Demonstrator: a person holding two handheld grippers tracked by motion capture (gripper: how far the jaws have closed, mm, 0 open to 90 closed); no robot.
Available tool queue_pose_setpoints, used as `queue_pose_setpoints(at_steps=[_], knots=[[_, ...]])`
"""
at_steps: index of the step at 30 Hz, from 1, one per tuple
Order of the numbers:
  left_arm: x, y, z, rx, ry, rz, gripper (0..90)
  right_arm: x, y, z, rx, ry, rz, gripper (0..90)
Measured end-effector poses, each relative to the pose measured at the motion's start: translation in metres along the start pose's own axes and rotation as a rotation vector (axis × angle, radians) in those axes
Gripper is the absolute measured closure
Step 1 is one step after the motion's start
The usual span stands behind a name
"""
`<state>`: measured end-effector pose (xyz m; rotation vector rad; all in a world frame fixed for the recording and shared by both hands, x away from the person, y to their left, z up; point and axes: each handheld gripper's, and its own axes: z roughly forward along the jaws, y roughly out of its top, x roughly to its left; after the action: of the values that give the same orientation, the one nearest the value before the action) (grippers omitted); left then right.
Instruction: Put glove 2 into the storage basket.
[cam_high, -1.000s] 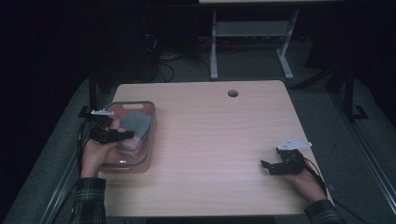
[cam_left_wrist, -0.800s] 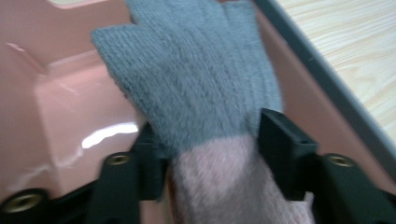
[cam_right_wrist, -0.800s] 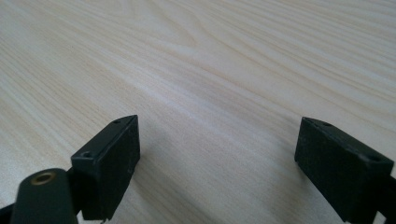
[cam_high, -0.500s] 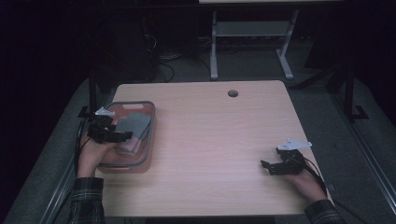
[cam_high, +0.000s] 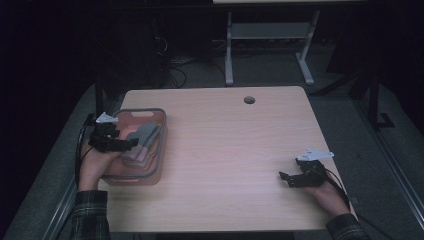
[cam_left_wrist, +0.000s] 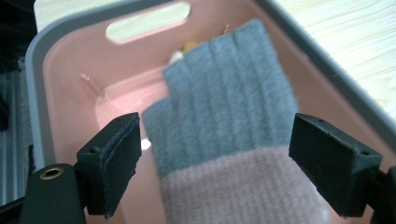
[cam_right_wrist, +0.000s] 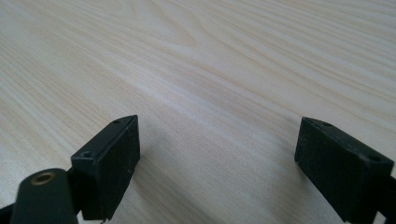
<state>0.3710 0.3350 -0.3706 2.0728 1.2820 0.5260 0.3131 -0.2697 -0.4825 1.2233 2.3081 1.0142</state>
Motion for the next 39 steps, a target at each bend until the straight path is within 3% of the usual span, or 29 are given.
queue_pose_setpoints(at_steps=[12,15,23,28,39], knots=[[-0.026,0.015,0.007,-0.026,-0.126,0.017,16.4,0.000,0.000,0.000,-0.001,0.000,0.000,13.6],[-0.037,0.020,0.013,-0.032,-0.173,0.022,16.4,0.000,0.000,0.000,0.000,0.001,0.000,13.6],[-0.057,0.028,0.019,-0.043,-0.232,0.049,16.4,0.000,0.000,0.000,0.000,0.003,-0.003,13.6],[-0.079,0.033,0.023,-0.071,-0.294,0.066,16.4,0.000,0.000,0.000,0.000,0.003,-0.002,13.6],[-0.120,0.039,0.030,-0.076,-0.346,0.139,16.4,0.000,0.000,0.000,0.001,0.002,-0.002,13.7]])
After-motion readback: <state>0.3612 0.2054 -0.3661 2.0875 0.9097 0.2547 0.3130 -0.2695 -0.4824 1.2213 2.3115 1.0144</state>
